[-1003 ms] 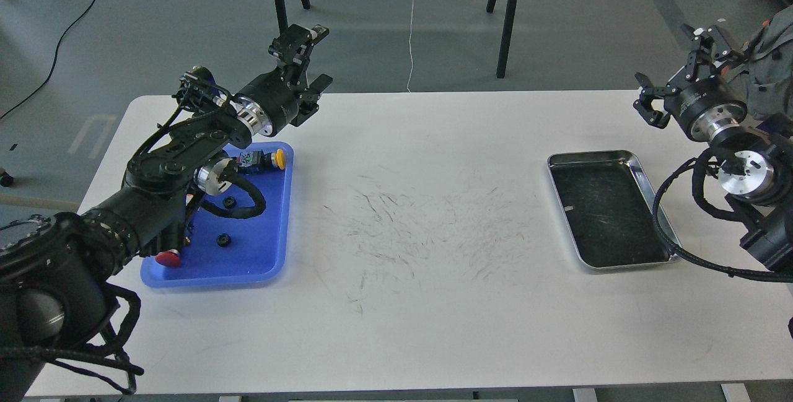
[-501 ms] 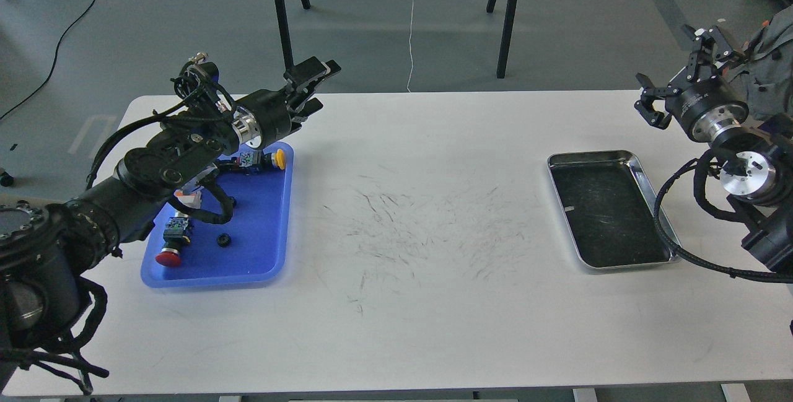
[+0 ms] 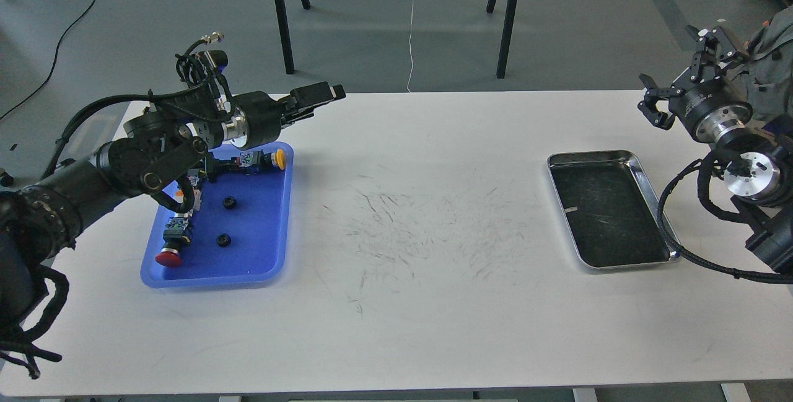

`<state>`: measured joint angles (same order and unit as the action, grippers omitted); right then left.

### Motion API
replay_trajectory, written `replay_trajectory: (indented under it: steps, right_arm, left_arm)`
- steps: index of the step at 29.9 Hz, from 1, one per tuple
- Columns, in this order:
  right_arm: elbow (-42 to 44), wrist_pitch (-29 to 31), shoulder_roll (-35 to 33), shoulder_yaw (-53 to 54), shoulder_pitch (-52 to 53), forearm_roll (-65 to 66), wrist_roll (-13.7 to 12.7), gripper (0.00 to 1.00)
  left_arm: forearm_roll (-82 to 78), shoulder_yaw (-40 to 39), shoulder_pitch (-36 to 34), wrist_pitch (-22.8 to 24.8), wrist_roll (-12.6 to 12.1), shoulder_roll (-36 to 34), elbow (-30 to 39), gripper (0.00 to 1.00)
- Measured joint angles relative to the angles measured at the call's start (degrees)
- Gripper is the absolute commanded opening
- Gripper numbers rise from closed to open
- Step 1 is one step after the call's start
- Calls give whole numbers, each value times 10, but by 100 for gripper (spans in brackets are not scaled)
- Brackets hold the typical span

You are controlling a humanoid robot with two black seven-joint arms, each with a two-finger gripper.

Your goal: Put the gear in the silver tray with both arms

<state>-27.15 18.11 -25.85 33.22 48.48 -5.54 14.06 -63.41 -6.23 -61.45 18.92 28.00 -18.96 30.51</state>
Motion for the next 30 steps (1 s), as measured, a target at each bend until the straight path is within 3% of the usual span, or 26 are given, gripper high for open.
replay_trajectory:
  steps: [7, 13, 30]
  right_arm:
    - [0, 1, 0, 0, 0, 0, 0, 98]
    - [0, 1, -1, -1, -1, 0, 0, 98]
    - [-2, 1, -26, -1, -9, 0, 0, 98]
  left_arm:
    - [-106, 16, -5, 0, 0, -49, 77, 100]
    - [-136, 87, -6, -6, 0, -56, 84, 100]
    - [-294, 107, -10, -20, 0, -114, 116, 99]
